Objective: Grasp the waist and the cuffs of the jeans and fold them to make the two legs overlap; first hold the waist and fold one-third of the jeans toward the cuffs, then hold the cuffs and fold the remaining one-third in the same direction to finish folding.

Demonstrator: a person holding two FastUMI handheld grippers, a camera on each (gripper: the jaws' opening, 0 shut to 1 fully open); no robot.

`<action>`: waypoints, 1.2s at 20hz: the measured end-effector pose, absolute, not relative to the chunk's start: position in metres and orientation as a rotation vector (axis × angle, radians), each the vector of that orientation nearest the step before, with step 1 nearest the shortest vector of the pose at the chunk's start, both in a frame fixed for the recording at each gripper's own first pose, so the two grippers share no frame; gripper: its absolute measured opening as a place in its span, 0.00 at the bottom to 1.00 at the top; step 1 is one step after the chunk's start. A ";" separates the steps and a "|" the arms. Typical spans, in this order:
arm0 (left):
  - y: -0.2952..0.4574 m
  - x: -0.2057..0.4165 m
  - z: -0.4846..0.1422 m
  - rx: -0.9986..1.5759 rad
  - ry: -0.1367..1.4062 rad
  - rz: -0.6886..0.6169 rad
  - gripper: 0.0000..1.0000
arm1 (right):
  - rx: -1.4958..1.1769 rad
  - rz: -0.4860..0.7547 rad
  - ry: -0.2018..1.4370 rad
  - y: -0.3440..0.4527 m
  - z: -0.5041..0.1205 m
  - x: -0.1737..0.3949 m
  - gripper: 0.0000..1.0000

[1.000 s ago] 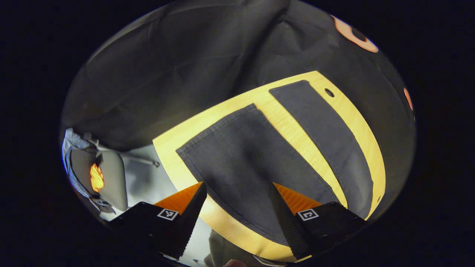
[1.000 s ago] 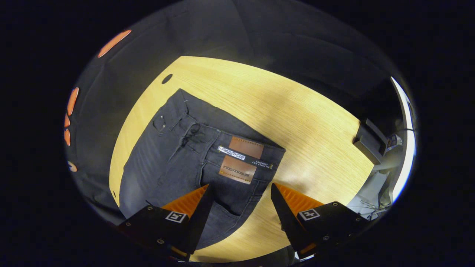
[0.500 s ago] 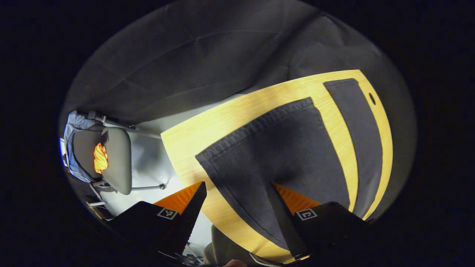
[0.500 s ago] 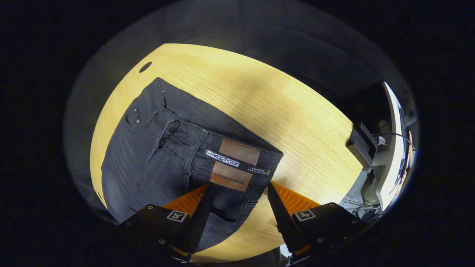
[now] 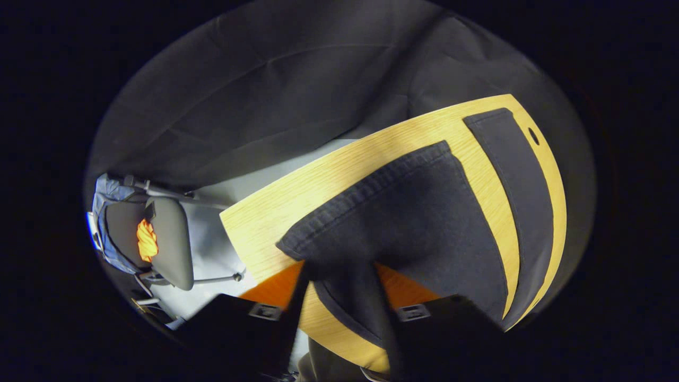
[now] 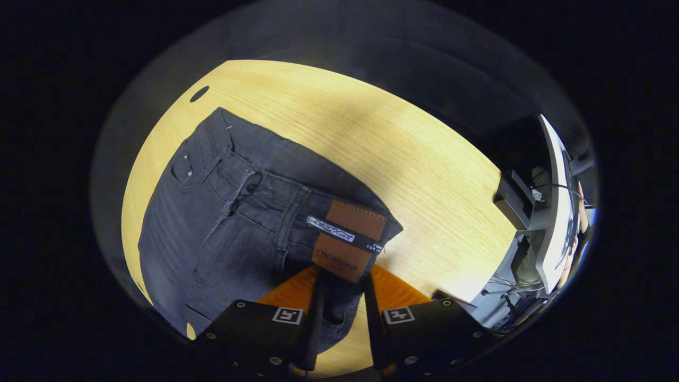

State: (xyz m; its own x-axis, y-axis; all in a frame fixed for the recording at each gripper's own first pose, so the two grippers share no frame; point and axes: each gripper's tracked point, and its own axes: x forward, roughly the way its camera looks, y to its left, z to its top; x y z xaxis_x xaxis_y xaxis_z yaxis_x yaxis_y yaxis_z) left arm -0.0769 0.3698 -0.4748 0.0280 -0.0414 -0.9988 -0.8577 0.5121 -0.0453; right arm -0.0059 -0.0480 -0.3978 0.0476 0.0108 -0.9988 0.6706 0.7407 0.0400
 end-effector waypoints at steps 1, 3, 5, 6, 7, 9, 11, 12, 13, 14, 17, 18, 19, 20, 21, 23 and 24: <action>0.368 -0.072 -0.478 -0.878 1.394 0.760 0.38 | 0.598 -0.525 1.446 -0.048 -0.397 -0.006 0.41; 0.364 -0.064 -0.478 -0.914 1.343 0.708 0.12 | 0.709 -0.524 1.403 -0.049 -0.402 -0.004 0.29; 0.363 -0.063 -0.476 -0.937 1.328 0.678 0.01 | 0.874 -0.521 1.367 -0.044 -0.395 -0.003 0.18; 0.364 -0.063 -0.472 -0.939 1.306 0.672 0.01 | 0.951 -0.499 1.336 -0.040 -0.399 0.001 0.17; 0.367 -0.059 -0.468 -0.924 1.286 0.654 0.01 | 0.988 -0.503 1.304 -0.044 -0.389 -0.001 0.09; 0.371 -0.050 -0.457 -0.897 1.229 0.626 0.01 | 1.021 -0.473 1.229 -0.042 -0.389 0.003 0.08; 0.371 -0.033 -0.442 -0.886 1.171 0.597 0.01 | 1.046 -0.473 1.162 -0.045 -0.378 0.006 0.08; 0.372 -0.032 -0.436 -0.884 1.145 0.581 0.01 | 1.059 -0.462 1.143 -0.042 -0.369 0.010 0.08; 0.373 -0.025 -0.429 -0.883 1.125 0.562 0.01 | 1.062 -0.456 1.124 -0.043 -0.366 0.012 0.08; 0.372 -0.018 -0.423 -0.885 1.104 0.550 0.01 | 1.064 -0.449 1.110 -0.043 -0.360 0.014 0.09; 0.376 0.007 -0.398 -0.901 1.019 0.539 0.01 | 1.100 -0.413 1.054 -0.040 -0.336 0.030 0.08; 0.383 0.016 -0.388 -0.891 0.975 0.550 0.01 | 1.106 -0.406 1.032 -0.041 -0.328 0.035 0.08; 0.385 0.028 -0.383 -0.889 0.972 0.522 0.01 | 1.112 -0.389 1.021 -0.038 -0.320 0.043 0.09; 0.383 0.034 -0.373 -0.901 0.947 0.506 0.00 | 1.116 -0.381 1.005 -0.038 -0.312 0.048 0.08; 0.379 0.045 -0.365 -0.905 0.932 0.472 0.01 | 1.122 -0.370 0.994 -0.035 -0.305 0.055 0.08; 0.379 0.057 -0.361 -0.881 0.933 0.451 0.01 | 1.125 -0.348 0.975 -0.029 -0.291 0.069 0.08; 0.377 0.065 -0.359 -0.890 0.926 0.437 0.01 | 1.128 -0.348 0.967 -0.025 -0.287 0.073 0.08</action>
